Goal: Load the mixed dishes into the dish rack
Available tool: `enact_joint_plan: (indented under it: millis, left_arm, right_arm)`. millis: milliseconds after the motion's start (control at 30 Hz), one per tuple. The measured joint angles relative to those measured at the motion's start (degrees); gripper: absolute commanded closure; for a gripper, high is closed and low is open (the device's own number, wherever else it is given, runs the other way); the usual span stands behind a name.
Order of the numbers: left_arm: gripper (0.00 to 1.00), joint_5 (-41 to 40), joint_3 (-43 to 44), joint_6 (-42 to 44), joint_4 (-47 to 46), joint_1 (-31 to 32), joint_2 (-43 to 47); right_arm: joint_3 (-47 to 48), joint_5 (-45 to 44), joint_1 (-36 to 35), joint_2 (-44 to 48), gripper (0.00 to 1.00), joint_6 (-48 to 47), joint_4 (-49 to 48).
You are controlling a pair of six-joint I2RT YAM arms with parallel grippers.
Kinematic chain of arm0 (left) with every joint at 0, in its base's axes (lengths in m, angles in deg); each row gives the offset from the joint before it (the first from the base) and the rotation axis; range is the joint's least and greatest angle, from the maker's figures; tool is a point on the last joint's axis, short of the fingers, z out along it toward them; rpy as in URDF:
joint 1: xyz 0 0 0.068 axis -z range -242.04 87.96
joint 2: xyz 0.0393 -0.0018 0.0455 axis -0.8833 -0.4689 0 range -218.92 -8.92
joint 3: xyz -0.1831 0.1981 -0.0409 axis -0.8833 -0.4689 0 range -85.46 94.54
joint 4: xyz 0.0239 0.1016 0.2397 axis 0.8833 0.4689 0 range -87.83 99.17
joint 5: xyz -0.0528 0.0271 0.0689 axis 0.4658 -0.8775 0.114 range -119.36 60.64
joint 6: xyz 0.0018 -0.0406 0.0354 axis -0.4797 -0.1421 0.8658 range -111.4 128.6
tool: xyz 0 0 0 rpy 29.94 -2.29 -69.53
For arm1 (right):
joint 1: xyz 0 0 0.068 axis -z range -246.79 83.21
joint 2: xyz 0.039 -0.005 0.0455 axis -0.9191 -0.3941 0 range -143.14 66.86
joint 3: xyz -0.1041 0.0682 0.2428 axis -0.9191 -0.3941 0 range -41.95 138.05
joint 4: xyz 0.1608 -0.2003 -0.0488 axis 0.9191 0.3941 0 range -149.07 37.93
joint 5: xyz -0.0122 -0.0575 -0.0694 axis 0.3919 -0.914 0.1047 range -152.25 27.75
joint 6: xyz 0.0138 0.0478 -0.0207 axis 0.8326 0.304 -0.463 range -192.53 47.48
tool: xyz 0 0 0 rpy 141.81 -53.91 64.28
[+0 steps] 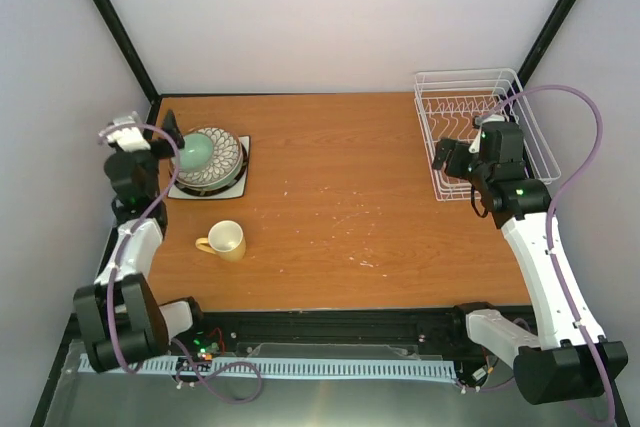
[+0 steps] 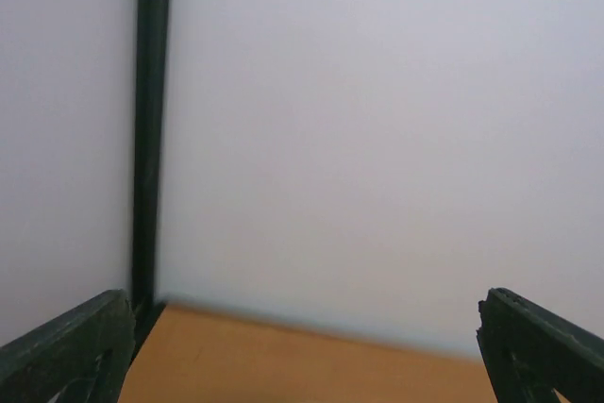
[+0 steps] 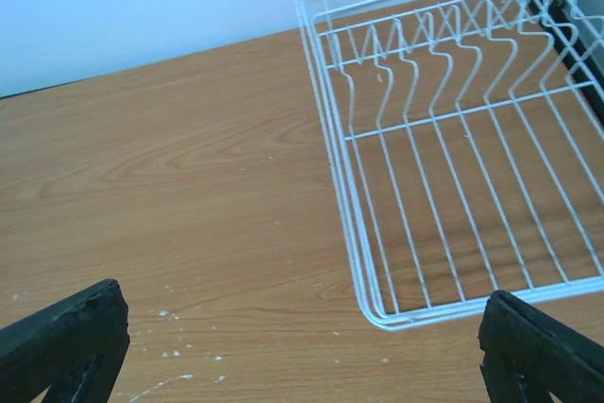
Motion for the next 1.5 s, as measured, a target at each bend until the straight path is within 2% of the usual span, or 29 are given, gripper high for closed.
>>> enact_joint_plan:
  millis: [33,100,200,333,467,567,700,767,800,867,967,1167,1333,1500]
  left_arm:
    - [0.00,1.36,4.04,-2.10,1.66,-0.04,1.70]
    - [0.00,3.15,6.38,-7.23,0.57,0.02,4.33]
    - [0.00,7.45,2.32,-17.49,-4.68,-0.17,6.25]
    - [0.00,17.27,-1.73,-27.06,-6.56,-0.55,2.05]
    - [0.00,23.32,1.92,-29.18,-0.17,-0.52,2.99]
    - [0.00,24.33,7.96,-25.83,7.39,0.55,7.08]
    - [0.00,22.67,18.82,-18.64,19.74,5.68,10.99]
    - [0.00,21.62,25.35,-15.32,26.82,9.27,10.21]
    - [0.00,20.41,28.79,-13.55,30.99,11.23,9.07]
    - [0.00,16.96,34.40,-10.40,38.45,15.02,6.29]
    - [0.00,9.40,39.12,-6.60,48.48,21.05,1.27]
    - [0.01,-4.35,39.45,-1.75,62.38,30.16,-6.21]
    - [0.00,-10.16,39.65,0.22,67.56,32.11,-8.31]
    - [0.00,-12.61,39.63,0.96,67.60,32.13,-6.60]
  right_arm:
    - [0.52,0.87,0.02,-0.28,0.00,0.00,0.11]
    - [1.01,4.66,0.04,-0.70,0.00,-0.20,-0.11]
    - [0.28,12.83,0.17,-0.76,0.00,-0.50,-1.18]
    - [-3.58,23.21,1.60,-0.52,0.00,-0.17,-3.87]
    - [-4.20,26.18,3.06,-1.31,0.01,-0.31,-3.32]
    - [-1.68,23.04,3.15,-2.78,0.10,-1.09,-0.42]
    - [4.11,15.19,3.21,-5.38,0.18,-2.43,4.59]
    - [9.86,12.24,3.23,-9.16,0.31,-3.21,8.44]
    - [13.16,11.10,3.23,-11.72,0.42,-3.58,10.49]
    - [19.21,9.27,3.26,-17.57,0.50,-4.02,13.81]
    - [22.88,8.48,3.23,-25.33,0.52,-4.24,17.42]
    - [22.82,5.84,3.19,-32.57,0.49,-4.35,23.15]
    - [23.04,3.34,3.15,-35.93,0.47,-4.42,24.20]
    - [23.04,1.29,2.97,-38.25,0.46,-4.55,23.71]
